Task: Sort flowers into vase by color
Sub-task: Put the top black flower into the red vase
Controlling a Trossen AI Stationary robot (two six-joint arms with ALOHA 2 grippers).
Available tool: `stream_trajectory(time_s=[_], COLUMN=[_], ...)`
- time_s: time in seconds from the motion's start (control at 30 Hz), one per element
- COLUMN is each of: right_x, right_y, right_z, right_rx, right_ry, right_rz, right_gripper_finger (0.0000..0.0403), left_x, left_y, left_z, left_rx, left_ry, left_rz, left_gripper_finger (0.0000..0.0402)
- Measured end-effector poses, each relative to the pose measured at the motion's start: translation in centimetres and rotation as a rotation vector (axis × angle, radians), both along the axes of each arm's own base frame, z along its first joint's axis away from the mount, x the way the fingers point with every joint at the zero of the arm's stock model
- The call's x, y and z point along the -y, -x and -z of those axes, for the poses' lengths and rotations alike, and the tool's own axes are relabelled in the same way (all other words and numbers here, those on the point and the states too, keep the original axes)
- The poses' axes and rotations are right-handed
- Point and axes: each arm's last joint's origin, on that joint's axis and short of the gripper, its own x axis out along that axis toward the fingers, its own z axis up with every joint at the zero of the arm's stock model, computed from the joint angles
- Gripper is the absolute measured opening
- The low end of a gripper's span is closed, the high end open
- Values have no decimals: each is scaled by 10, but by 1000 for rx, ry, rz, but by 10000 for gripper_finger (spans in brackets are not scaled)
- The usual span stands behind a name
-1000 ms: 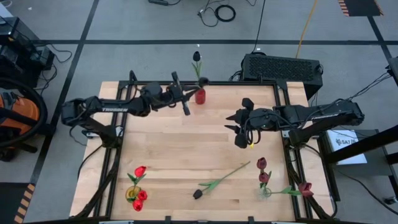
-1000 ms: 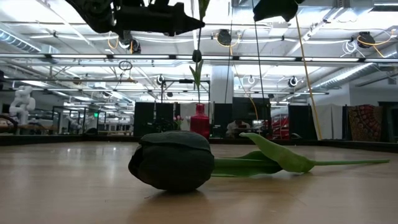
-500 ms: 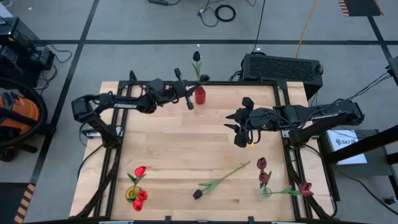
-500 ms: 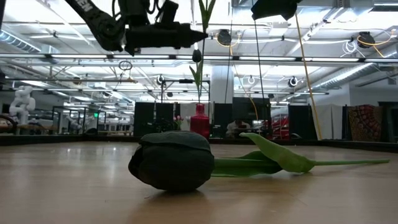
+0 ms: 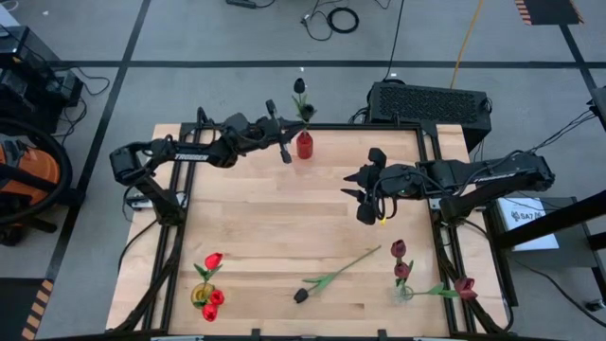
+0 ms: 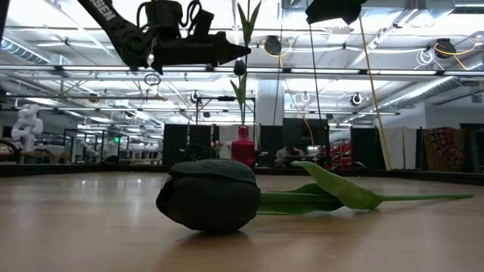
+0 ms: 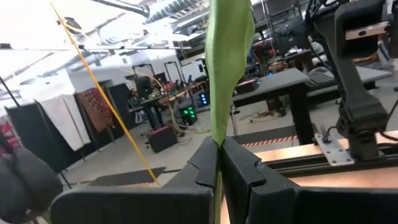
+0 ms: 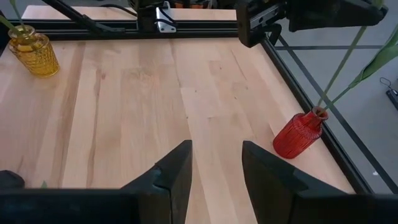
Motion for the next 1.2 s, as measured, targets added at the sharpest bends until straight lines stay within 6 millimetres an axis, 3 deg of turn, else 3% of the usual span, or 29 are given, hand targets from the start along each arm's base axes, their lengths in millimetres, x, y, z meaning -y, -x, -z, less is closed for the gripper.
stream_trajectory(time_s=[0.57, 1.2], right_x=[0, 0], right_y=[0, 0], right_z=[0, 0], right_rx=[0, -1], right_ry=[-3, -3], right_rz=[1, 1], right_gripper_finger=[132, 132], left_x=[-17, -18], left_y=[7, 6], left_z=[3, 7], left_rx=[-1, -2], left_ry=[22, 90], left_rz=[-10, -1], left_gripper_finger=[12, 12])
